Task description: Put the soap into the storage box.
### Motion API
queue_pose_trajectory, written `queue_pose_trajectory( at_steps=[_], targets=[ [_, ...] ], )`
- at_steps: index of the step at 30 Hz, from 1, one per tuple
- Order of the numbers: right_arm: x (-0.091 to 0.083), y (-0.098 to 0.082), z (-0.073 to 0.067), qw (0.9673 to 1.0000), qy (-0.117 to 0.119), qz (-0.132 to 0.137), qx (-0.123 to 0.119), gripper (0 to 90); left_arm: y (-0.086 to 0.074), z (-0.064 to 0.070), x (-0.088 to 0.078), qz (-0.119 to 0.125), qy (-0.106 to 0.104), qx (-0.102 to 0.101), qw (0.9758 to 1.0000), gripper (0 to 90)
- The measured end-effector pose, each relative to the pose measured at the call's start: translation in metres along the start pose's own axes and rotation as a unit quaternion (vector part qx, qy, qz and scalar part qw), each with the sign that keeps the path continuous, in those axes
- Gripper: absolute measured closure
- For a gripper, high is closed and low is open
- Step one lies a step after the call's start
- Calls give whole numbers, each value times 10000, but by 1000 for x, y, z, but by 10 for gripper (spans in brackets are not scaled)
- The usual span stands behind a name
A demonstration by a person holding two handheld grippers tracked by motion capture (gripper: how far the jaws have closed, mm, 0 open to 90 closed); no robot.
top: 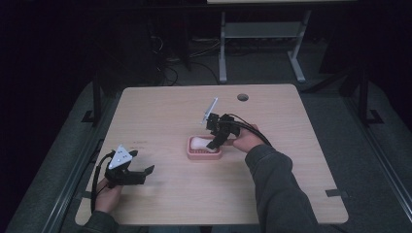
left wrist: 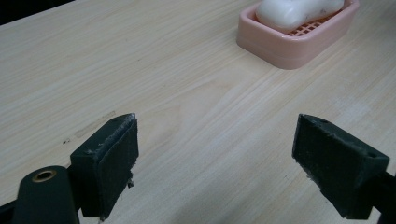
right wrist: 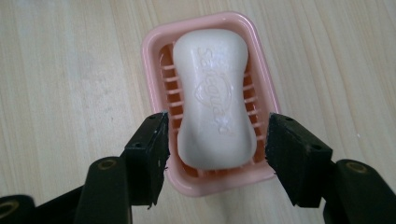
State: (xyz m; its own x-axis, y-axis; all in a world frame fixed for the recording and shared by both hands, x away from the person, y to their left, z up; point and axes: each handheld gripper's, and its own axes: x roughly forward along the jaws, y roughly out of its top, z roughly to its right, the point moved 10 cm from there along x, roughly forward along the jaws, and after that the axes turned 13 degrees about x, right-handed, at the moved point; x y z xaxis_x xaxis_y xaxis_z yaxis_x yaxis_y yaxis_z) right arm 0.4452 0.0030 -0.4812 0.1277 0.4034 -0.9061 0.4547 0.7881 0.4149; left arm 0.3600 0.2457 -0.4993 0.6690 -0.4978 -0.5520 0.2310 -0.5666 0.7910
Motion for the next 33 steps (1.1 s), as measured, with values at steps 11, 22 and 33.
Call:
queue_pose_trajectory(
  at_steps=[11,22,33],
  targets=[
    [-9,-15,3,9999,-8,89,124,386,0,1,0,12,-16,20,10000,139],
    [-14,-25,5,9997,-35,150,174,381,0,1,1,16,-15,33,10000,139],
    [-15,-40,4,9995,5,67,315,368,0,2,1,-12,-20,46,10000,139]
  ],
)
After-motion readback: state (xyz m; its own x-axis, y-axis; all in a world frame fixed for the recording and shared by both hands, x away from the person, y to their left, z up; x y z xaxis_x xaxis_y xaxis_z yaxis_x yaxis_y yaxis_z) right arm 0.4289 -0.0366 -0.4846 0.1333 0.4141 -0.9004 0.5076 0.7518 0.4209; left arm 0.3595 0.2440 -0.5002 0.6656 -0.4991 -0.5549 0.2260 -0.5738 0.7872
